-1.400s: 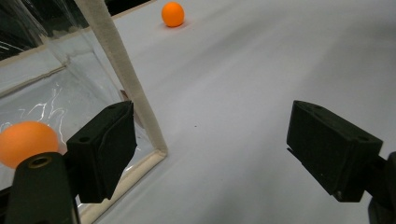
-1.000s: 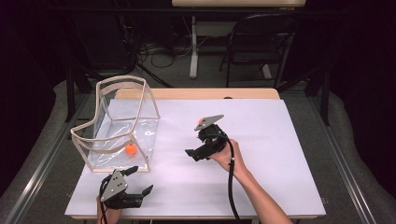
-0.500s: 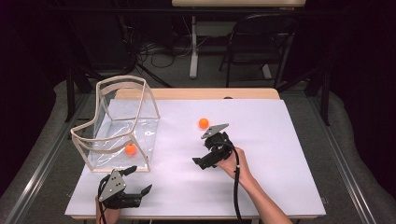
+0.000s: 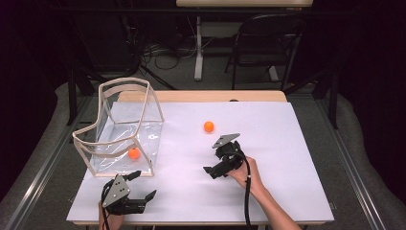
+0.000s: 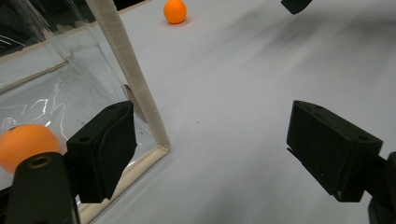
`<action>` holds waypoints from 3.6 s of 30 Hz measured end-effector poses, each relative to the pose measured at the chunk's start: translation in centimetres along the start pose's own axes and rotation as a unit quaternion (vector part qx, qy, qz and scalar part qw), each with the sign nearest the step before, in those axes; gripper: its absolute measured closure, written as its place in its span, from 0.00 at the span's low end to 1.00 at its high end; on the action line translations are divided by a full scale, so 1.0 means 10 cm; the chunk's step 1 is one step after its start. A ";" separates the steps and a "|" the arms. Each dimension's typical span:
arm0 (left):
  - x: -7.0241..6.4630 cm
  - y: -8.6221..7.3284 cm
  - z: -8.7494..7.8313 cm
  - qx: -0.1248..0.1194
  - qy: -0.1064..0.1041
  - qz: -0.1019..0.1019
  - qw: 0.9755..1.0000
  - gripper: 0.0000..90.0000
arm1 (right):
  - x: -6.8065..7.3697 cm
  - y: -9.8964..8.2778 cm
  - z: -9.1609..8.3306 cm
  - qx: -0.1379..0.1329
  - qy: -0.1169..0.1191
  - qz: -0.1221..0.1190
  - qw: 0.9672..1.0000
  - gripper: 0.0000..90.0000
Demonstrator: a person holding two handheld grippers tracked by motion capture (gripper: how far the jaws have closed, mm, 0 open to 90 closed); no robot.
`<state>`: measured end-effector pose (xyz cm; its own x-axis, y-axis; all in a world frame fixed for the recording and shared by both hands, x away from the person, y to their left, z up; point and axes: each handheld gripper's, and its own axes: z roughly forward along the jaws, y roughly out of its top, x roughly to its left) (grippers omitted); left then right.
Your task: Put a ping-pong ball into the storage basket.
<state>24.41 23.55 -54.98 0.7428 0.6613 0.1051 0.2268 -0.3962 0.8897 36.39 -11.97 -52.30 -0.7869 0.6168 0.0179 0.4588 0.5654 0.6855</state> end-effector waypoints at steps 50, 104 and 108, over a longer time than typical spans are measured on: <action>-0.01 0.00 0.00 0.001 -0.002 0.002 1.000 0.18 | -0.34 0.24 0.15 0.007 -0.039 0.007 0.999 0.00; 0.00 0.00 0.00 -0.003 -0.004 0.001 1.000 0.18 | -0.88 0.67 0.62 0.003 -0.074 0.083 0.994 0.00; 0.00 0.00 0.00 -0.002 -0.003 0.000 1.000 0.18 | -0.89 0.67 0.65 0.000 -0.080 0.085 0.993 0.03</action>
<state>24.41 23.58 -55.01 0.7471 0.6568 0.1026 0.2244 -0.3944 0.8911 49.10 -10.10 -52.63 -0.6226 0.7823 0.0186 0.5802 0.4454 0.6819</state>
